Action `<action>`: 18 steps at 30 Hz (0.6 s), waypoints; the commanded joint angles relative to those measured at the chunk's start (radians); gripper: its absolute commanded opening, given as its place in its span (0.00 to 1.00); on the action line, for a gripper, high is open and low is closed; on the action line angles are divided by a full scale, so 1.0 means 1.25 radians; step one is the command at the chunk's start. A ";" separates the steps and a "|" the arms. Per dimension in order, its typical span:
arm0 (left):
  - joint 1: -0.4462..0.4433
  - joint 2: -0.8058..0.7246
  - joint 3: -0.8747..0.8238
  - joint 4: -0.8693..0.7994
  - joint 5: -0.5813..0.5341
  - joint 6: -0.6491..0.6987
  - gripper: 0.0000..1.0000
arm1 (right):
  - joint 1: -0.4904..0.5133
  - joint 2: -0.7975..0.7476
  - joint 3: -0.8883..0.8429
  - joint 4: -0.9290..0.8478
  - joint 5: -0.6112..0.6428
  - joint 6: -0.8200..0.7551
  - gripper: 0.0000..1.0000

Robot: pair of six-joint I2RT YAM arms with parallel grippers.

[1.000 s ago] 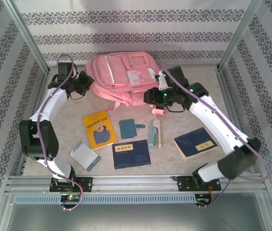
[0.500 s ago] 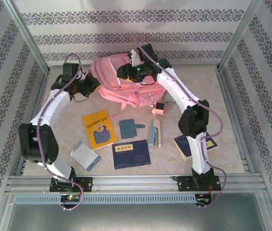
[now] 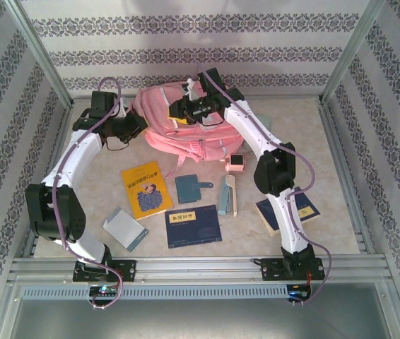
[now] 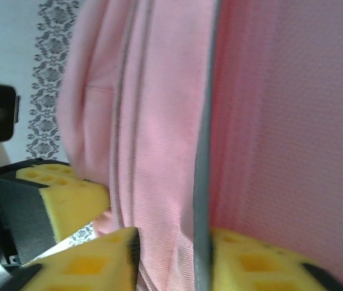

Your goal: Pack the student bag

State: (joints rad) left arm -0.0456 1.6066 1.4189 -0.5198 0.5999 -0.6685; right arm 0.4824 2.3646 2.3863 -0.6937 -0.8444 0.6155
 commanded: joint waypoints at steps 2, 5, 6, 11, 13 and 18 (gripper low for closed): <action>-0.011 0.004 0.058 -0.016 0.075 0.071 0.00 | 0.015 0.015 0.015 0.059 -0.063 0.039 0.12; -0.012 0.011 0.082 -0.049 0.070 0.099 0.01 | 0.011 0.024 0.034 0.075 -0.055 0.067 0.00; -0.014 0.007 0.091 -0.065 0.057 0.112 0.07 | 0.007 0.027 0.050 0.075 -0.048 0.075 0.00; -0.037 -0.046 0.098 -0.166 -0.060 0.167 0.45 | -0.010 0.030 0.094 0.082 0.001 0.140 0.00; -0.066 -0.079 0.081 -0.192 -0.114 0.192 0.52 | -0.019 0.029 0.097 0.093 0.017 0.174 0.00; -0.178 -0.142 0.011 -0.213 -0.222 0.189 0.54 | -0.026 0.028 0.106 0.102 0.065 0.257 0.00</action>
State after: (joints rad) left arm -0.2039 1.4761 1.4761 -0.7227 0.4141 -0.4679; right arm 0.4664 2.4046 2.4596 -0.6456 -0.8001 0.8425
